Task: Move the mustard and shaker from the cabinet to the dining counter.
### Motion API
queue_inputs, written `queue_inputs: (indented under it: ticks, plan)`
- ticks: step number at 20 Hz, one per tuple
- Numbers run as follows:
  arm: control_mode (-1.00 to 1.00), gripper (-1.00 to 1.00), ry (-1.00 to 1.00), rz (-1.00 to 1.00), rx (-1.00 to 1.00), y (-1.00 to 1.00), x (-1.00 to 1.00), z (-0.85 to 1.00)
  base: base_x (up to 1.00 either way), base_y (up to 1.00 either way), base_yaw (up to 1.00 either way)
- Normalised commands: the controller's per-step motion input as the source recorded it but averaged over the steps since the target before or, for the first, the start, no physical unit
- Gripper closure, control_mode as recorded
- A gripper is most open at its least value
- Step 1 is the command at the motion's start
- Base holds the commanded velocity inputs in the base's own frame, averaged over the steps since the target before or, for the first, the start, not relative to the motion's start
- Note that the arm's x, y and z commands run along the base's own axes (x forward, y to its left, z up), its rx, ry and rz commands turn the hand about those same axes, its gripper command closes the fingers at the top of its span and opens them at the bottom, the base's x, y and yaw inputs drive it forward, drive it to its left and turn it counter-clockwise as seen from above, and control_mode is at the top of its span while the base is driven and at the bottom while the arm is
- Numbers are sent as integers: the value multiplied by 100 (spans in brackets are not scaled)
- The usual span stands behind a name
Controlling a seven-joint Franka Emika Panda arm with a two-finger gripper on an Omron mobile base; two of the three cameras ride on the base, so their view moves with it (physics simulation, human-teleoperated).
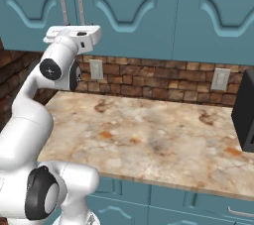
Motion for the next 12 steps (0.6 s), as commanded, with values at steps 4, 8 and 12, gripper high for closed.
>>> queue_inputs:
  ticks: [4, 8, 12]
  plan:
    - [-100, -100, 0, 0, 0, 0, 54, 7, 0, 0, 0]
    - [-100, -100, 0, 0, 0, 0, 52, 7, 0, 0, 0]
    - [-100, 100, -1, -3, 0, 0, 53, 2, 0, 0, 0]
